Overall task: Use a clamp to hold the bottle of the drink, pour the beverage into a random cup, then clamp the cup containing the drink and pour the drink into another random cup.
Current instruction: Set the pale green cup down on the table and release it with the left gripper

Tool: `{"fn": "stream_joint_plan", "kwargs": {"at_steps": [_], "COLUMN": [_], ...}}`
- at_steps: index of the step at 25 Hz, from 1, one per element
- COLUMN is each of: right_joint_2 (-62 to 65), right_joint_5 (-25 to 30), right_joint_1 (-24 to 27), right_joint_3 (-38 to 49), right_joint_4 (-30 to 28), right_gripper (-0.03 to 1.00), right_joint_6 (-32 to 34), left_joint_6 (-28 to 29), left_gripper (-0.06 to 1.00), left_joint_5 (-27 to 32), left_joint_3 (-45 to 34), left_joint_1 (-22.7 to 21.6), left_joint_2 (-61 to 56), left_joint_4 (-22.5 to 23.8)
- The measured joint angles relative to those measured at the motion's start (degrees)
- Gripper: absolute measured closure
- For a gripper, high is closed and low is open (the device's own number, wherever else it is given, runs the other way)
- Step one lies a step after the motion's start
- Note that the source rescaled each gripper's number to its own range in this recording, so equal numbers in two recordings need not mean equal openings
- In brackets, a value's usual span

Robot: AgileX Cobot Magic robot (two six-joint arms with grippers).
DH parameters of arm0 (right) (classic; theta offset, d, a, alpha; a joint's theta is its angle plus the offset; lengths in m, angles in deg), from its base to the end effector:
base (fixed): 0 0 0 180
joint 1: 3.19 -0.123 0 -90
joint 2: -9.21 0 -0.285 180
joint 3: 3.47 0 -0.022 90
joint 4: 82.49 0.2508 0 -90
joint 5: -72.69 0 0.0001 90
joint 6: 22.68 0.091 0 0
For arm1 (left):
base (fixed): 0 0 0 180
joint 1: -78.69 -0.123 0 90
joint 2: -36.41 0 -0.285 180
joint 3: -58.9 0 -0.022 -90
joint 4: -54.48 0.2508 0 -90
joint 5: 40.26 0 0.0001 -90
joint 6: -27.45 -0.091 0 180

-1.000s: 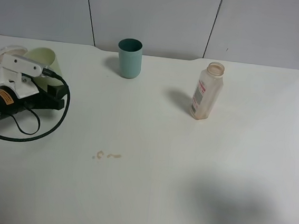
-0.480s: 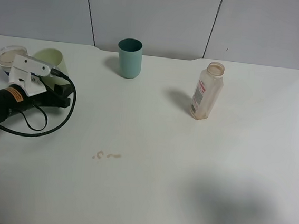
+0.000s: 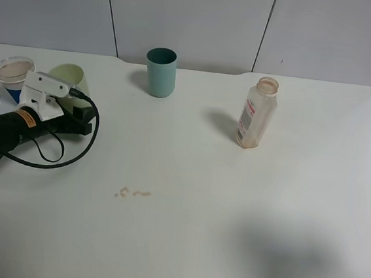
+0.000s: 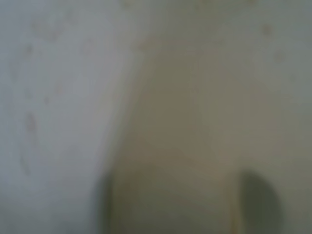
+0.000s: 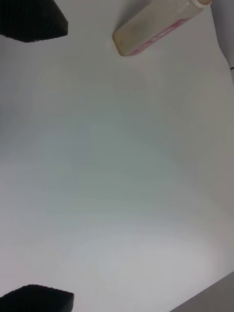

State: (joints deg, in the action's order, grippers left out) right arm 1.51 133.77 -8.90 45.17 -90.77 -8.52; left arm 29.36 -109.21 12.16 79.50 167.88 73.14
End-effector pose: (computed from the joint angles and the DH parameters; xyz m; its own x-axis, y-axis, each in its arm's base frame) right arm -0.0044 -0.0120 0.2772 -0.4449 0.1309 -0.8859 0.0926 0.9907 0.0999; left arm 0.2996 -0.0314 0.0563 -0.3203 0.0878 -0.9433 0.3227 0.9463 -0.0215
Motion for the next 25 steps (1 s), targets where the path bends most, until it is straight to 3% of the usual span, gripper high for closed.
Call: {"fn": "stream_joint_plan", "kwargs": {"at_steps": [25], "right_joint_2": [0.0], "right_joint_5": [0.0], "right_joint_1": [0.0], "right_joint_3": [0.0], "right_joint_4": [0.0], "right_gripper": [-0.03], "right_joint_6": [0.0], "left_joint_6": [0.0], "left_gripper": [0.93], "left_joint_5": [0.0], "left_joint_3": [0.1], "left_joint_1": [0.0], "left_joint_2": [0.0], "left_joint_4": [0.5]}}
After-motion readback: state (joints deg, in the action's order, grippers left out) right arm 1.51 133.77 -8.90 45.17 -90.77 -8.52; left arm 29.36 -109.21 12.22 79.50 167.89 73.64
